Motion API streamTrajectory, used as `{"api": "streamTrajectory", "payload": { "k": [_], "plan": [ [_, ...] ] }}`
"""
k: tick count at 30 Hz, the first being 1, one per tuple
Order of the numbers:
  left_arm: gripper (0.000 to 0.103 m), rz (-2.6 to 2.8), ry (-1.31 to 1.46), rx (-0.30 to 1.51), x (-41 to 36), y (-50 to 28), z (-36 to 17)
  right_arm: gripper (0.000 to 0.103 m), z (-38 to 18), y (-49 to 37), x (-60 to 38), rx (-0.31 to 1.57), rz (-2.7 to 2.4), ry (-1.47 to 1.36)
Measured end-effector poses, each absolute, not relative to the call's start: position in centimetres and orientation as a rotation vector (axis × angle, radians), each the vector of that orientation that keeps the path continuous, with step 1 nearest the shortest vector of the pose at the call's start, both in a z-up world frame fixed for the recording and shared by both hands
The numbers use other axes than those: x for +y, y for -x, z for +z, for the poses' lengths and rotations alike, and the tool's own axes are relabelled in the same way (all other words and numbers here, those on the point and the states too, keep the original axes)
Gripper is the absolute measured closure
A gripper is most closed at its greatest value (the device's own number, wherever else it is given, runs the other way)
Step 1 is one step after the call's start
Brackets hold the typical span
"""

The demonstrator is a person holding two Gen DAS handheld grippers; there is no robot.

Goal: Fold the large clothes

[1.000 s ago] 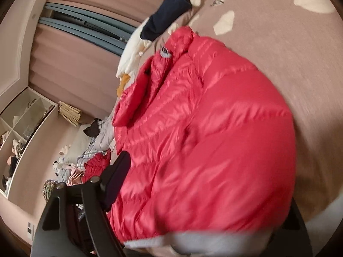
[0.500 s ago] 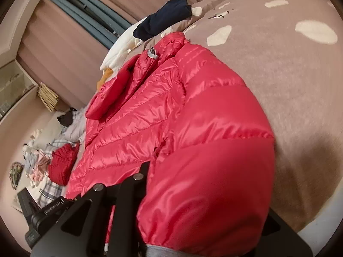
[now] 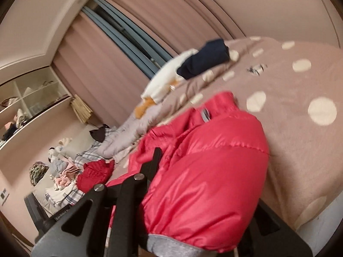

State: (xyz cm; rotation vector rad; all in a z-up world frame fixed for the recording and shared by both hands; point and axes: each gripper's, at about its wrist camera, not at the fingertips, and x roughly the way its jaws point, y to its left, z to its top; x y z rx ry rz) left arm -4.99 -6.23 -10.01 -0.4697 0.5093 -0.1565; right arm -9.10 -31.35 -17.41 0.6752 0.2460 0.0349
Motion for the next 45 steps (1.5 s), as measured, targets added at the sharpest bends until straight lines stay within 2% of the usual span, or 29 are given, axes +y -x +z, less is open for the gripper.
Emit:
{"api": "streamTrajectory", "payload": {
  "k": [5, 13, 24, 35, 45],
  "plan": [
    [0.085, -0.182, 0.376, 0.434, -7.5, 7.3, -7.3, 0.088, -15.4, 11.8, -30.9, 0.182, 0.018, -0.614],
    [0.085, -0.216, 0.313, 0.325, -8.9, 9.2, -6.7, 0.087, -14.4, 14.1, -31.7, 0.134, 0.003, -0.593],
    [0.085, -0.235, 0.275, 0.275, -8.8, 10.6, -5.8, 0.085, -13.6, 16.4, -32.2, 0.055, 0.019, -0.574],
    [0.085, -0.195, 0.224, 0.312, -9.8, 5.6, -6.6, 0.083, -13.8, 12.8, -32.4, 0.07, -0.025, -0.633],
    [0.085, -0.253, 0.253, 0.339, -9.9, 0.0, -5.3, 0.082, -11.7, 8.6, -31.7, 0.078, -0.107, -0.601]
  ]
}}
